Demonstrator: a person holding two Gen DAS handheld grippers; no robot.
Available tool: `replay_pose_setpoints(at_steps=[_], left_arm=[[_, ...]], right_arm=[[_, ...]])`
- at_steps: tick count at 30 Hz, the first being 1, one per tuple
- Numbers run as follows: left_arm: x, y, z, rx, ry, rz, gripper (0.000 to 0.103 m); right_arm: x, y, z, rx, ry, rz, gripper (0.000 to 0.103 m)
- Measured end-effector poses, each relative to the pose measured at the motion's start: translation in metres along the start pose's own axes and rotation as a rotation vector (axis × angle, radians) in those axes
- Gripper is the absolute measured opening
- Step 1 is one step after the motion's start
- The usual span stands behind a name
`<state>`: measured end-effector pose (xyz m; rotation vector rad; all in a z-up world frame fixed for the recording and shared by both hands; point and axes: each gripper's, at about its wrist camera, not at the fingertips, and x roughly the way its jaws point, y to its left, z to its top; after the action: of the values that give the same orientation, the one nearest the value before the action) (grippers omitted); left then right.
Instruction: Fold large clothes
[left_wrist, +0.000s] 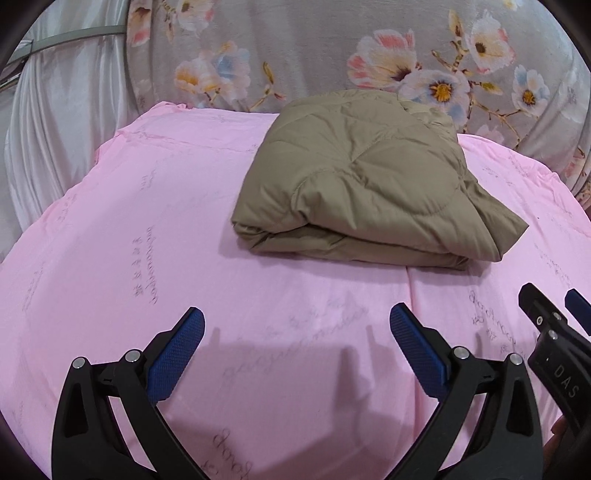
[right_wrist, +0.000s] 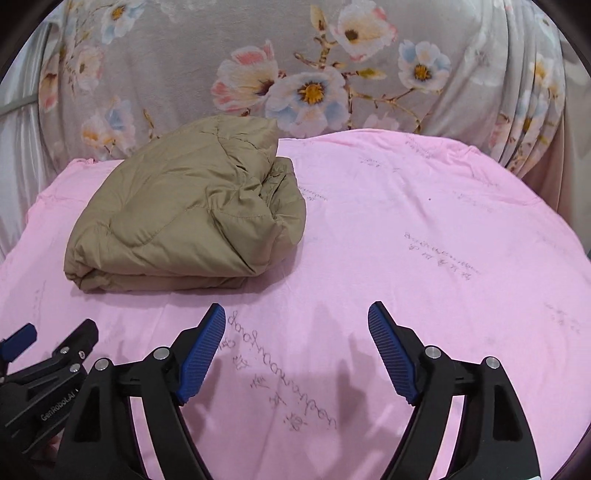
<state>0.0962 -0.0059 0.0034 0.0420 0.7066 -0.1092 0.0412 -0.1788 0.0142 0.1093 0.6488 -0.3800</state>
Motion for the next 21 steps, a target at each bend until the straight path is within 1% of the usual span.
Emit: replay_pose_setpoints(at_steps=[2, 5, 7, 10, 16, 21], left_arm=[[-0.001, 0.003, -0.002, -0.011, 0.008, 0.008, 0.098], [-0.004, 0.006, -0.006, -0.019, 0.015, 0.011, 0.098], [-0.006, 0.005, -0.010, -0.010, 0.018, 0.017, 0.098], [-0.011, 0.002, -0.015, 0.013, 0.027, 0.029, 0.098], [-0.022, 0.002, -0.031, 0.040, 0.069, 0.037, 0.098], [-0.033, 0.000, -0.045, 0.080, 0.093, 0.051, 0.098]], right_arm=[[-0.002, 0.001, -0.002, -0.012, 0.004, 0.002, 0.079], [0.003, -0.002, -0.007, 0.000, 0.059, 0.045, 0.080], [0.003, -0.005, -0.012, 0.021, 0.091, 0.068, 0.080], [-0.002, -0.004, -0.023, 0.019, 0.128, 0.098, 0.080], [-0.024, 0.001, -0.044, -0.014, 0.143, 0.090, 0.080], [-0.035, 0.001, -0.051, -0.032, 0.141, 0.082, 0.080]])
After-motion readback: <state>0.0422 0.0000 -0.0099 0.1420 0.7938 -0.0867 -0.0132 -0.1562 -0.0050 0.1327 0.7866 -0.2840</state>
